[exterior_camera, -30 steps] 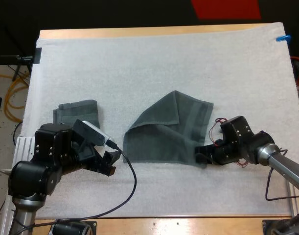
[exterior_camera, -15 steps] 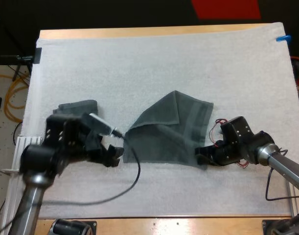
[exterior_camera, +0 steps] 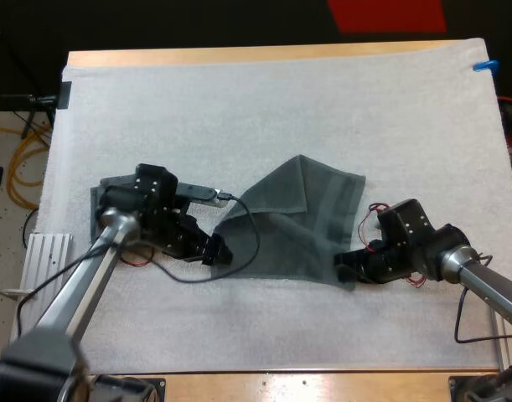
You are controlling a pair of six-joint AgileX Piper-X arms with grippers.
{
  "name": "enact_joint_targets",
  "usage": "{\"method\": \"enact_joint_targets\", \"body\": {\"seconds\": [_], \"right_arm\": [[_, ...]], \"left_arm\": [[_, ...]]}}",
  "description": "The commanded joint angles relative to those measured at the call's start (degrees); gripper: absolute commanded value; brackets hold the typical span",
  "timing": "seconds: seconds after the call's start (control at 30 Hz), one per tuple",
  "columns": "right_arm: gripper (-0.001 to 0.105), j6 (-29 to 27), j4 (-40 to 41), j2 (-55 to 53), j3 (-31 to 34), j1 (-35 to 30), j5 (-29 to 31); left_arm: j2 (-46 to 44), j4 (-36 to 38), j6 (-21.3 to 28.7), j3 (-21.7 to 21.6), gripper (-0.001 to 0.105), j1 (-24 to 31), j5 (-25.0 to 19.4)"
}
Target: Pick towel from pile fold and stack
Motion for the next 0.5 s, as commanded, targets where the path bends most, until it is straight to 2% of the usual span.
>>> {"method": "enact_joint_targets", "body": {"seconds": [0.0, 0.13, 0.3, 0.47], "right_arm": [[0.0, -0.5, 0.5, 0.1, 0.1, -0.3, -0.4], [0.0, -0.5, 0.5, 0.1, 0.1, -0.3, -0.4], [0.0, -0.5, 0.5, 0.1, 0.1, -0.3, -0.1], [0.0, -0.5, 0.5, 0.1, 0.1, -0.3, -0.1]], "left_arm": [[1.9, -0.7, -1.1, -0.3, 0.071, -0.3, 0.6], [8.0, -2.2, -1.3, -0.3, 0.071, -0.3, 1.1], [12.6, -3.4, -1.4, -0.3, 0.071, -0.3, 6.3], [15.8, -3.2, -1.7, -0.3, 0.071, -0.3, 9.1]]}}
